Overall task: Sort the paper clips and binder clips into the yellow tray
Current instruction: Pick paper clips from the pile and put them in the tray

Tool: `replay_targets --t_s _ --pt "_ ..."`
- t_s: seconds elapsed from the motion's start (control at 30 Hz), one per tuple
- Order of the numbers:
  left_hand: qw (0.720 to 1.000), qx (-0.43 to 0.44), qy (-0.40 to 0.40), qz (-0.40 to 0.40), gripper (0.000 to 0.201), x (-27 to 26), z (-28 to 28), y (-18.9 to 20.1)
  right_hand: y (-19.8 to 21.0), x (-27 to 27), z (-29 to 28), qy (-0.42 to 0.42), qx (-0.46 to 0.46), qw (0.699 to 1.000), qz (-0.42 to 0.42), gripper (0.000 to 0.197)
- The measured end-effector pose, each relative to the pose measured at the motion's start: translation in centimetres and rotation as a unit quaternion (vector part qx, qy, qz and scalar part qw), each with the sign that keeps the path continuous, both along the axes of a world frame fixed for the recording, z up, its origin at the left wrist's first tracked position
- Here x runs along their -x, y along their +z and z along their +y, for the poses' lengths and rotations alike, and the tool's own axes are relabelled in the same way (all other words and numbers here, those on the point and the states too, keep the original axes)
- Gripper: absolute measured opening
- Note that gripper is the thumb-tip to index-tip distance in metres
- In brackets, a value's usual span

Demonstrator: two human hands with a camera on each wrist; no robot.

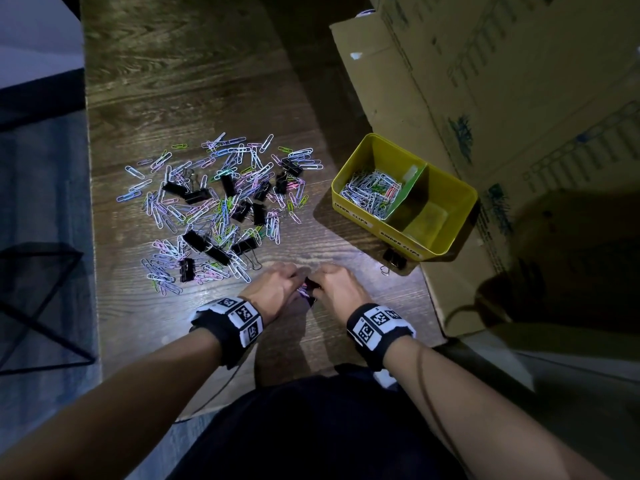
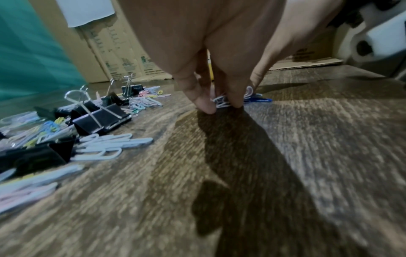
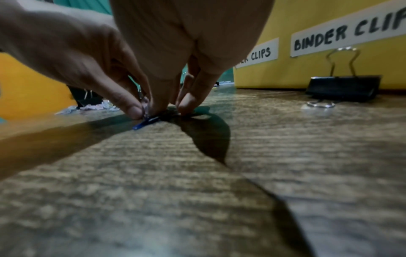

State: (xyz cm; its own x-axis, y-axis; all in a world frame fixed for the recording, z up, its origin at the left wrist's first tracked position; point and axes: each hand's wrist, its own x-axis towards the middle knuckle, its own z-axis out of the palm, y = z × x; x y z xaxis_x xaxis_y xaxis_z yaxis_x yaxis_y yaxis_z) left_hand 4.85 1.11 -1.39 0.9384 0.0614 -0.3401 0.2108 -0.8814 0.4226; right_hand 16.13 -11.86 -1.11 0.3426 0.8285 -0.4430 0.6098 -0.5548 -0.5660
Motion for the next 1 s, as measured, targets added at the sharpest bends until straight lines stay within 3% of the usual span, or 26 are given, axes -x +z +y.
replay_targets --t_s 0.07,0.17,0.27,0.5,0.63,0.77,0.87,1.0 --pt "1.0 -0.005 -0.022 0.0 0.05 -0.3 0.0 0.1 0.0 -0.3 -0.4 0.026 -0.021 0.999 -0.002 0.036" --pt "0.998 -0.026 -0.049 0.001 0.048 -0.4 0.0 0.3 0.0 -0.8 -0.8 0.043 -0.028 0.999 0.013 0.047" --pt "0.999 -0.025 -0.035 0.02 0.054 -0.5 0.1 0.4 -0.1 -1.1 -1.2 0.074 -0.032 0.997 -0.009 0.055" --pt "0.997 -0.039 -0.066 0.028 0.053 -0.7 -0.2 0.6 0.5 -0.7 -0.2 0.075 0.027 0.996 -0.044 0.025" --pt "0.999 -0.028 -0.029 0.023 0.047 -0.8 -0.7 1.2 0.6 -0.4 0.2 0.103 0.062 0.99 -0.077 0.03" --pt "0.999 0.001 0.017 0.034 0.032 -0.6 -0.5 0.6 0.7 -0.6 0.1 0.093 0.03 0.994 -0.046 0.045" --pt "0.997 0.052 0.058 0.009 0.029 -0.2 -0.1 0.2 0.4 -0.7 0.5 0.104 0.026 0.993 -0.042 0.031" --pt "0.995 0.076 0.055 -0.022 0.021 0.0 0.4 0.6 0.2 -0.9 0.8 0.107 0.031 0.993 -0.039 0.029"
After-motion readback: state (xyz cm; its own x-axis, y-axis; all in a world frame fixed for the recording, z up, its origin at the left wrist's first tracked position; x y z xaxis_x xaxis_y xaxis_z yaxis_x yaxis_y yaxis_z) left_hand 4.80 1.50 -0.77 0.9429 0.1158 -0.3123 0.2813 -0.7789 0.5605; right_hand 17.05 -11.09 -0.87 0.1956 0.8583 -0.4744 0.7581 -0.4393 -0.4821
